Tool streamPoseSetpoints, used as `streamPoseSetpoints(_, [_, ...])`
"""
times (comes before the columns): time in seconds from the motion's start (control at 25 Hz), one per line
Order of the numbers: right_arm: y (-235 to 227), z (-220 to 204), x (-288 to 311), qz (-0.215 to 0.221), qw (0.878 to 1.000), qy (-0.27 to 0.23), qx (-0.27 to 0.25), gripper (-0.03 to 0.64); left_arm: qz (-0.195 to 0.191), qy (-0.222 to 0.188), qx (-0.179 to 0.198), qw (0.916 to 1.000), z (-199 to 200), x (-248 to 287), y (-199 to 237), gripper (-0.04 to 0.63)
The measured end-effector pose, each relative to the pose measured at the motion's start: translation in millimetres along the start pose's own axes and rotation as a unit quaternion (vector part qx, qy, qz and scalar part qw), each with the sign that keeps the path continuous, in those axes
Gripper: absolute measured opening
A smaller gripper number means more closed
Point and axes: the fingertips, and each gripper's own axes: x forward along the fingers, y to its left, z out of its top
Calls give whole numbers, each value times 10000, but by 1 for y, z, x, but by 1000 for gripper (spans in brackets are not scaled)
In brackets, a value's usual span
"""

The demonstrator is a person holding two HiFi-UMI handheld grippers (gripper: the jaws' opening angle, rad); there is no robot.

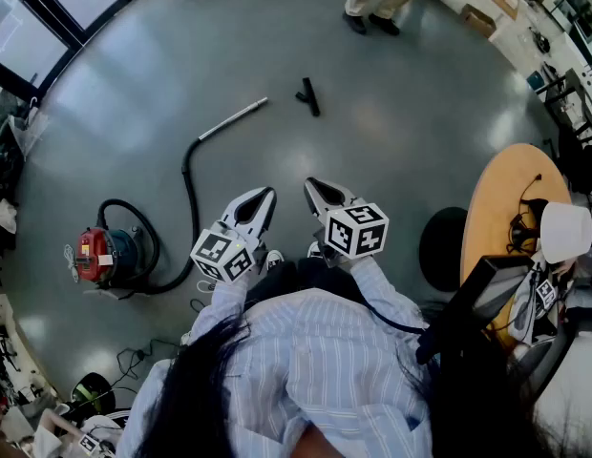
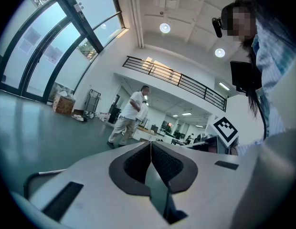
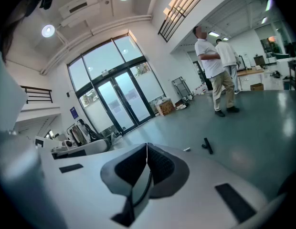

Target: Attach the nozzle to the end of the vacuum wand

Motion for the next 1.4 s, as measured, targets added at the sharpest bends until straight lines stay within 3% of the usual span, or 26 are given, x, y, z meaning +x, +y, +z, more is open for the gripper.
streamPoseSetpoints(0.72, [-1, 4, 13, -17, 9991, -276, 327, 11, -42, 30, 83, 10000, 10, -5, 12, 8])
streamPoseSetpoints(1.4, [-63, 22, -1, -13, 9994, -209, 283, 11, -144, 81, 84, 9998, 4, 62, -5, 8])
